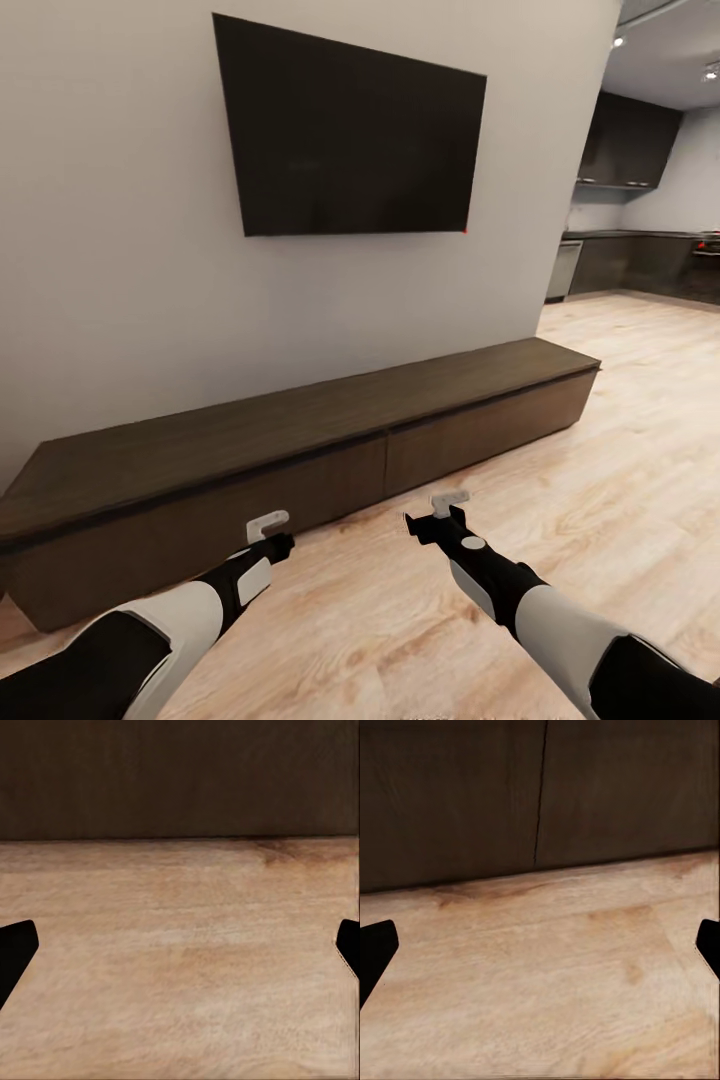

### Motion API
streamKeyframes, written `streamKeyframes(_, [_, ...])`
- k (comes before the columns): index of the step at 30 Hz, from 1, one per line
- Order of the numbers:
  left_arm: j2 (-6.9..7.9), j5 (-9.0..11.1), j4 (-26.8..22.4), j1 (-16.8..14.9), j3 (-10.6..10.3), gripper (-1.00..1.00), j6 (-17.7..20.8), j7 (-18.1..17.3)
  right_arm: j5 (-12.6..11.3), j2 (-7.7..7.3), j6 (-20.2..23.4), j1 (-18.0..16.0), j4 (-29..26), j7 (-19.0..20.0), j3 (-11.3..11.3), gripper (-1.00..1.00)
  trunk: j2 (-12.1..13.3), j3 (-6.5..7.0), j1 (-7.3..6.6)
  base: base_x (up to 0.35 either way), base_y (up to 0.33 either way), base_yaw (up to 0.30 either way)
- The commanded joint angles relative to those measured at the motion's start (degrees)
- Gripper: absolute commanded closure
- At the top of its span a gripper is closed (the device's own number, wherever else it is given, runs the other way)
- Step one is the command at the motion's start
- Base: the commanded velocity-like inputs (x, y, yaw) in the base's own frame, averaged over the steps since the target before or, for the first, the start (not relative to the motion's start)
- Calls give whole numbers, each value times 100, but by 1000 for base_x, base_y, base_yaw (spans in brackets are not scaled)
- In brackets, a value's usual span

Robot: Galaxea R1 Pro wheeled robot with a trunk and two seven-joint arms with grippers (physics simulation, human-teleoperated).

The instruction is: Place each of the two pumpkins and all three candles from the living room inside a cabinet in the living room (use any cabinet), then make sure every cabinet is closed, and position the cauldron so it is next to a table in the living room.

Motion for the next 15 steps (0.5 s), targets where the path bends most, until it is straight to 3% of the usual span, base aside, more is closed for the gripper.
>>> streamKeyframes(1, [-1, 44, 0, -2, -47, -100, -12, 22, -51, -4, -11, -4, -6, -28, 47, -100, -2, -5, -1, 0, 0, -294])
streamKeyframes(12, [0, 44, -70, -2, -45, -100, -9, -9, -36, 3, 10, -4, -42, -33, 41, -100, -2, -5, -1, 0, 0, -295])
streamKeyframes(15, [13, 47, -320, -4, -44, -100, 31, -19, -34, -8, 229, -6, -63, -29, 27, -100, -2, -5, -1, 0, 0, -295])
